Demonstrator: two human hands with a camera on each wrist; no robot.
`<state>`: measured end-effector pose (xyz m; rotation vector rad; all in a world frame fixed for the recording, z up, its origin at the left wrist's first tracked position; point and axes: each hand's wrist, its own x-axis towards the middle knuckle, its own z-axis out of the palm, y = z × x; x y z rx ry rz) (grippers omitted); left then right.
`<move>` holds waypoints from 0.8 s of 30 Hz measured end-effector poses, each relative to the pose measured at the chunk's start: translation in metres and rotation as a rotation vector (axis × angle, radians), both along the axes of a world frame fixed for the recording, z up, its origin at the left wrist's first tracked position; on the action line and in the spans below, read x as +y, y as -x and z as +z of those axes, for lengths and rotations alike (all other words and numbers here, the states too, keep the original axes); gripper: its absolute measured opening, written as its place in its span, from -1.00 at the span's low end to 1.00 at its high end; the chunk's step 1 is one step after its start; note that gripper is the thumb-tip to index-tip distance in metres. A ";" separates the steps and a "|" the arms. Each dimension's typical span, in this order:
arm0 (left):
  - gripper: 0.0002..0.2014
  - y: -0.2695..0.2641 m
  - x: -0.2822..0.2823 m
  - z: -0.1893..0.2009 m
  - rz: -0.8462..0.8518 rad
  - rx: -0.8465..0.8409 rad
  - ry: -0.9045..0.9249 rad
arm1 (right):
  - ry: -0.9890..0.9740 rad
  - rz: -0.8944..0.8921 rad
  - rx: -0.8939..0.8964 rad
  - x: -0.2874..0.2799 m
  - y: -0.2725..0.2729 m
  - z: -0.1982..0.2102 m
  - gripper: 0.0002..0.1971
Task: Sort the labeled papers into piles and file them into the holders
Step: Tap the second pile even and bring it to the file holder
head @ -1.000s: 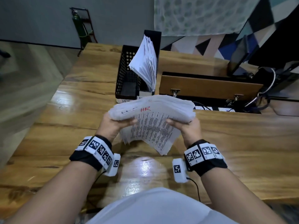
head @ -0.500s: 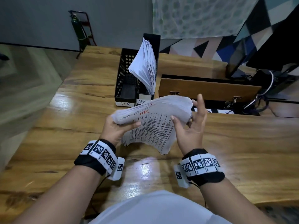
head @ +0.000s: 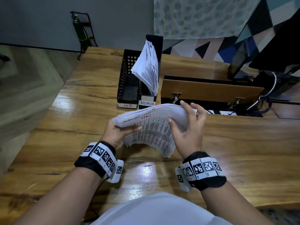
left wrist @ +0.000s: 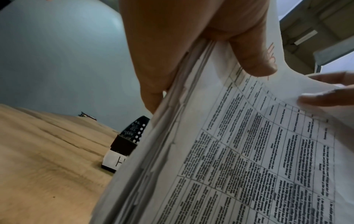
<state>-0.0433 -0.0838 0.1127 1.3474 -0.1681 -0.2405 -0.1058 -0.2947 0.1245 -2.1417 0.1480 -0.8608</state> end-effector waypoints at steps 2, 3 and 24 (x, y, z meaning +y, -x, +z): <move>-0.61 -0.002 -0.001 0.000 0.007 0.008 -0.006 | -0.074 -0.003 0.019 0.000 0.000 0.000 -0.43; -0.63 -0.003 0.000 -0.001 0.019 0.015 -0.001 | -0.099 -0.003 0.007 -0.001 0.000 0.000 -0.43; -0.50 -0.008 -0.015 0.001 0.093 0.040 0.097 | -0.894 0.219 0.343 -0.007 -0.023 -0.020 -0.62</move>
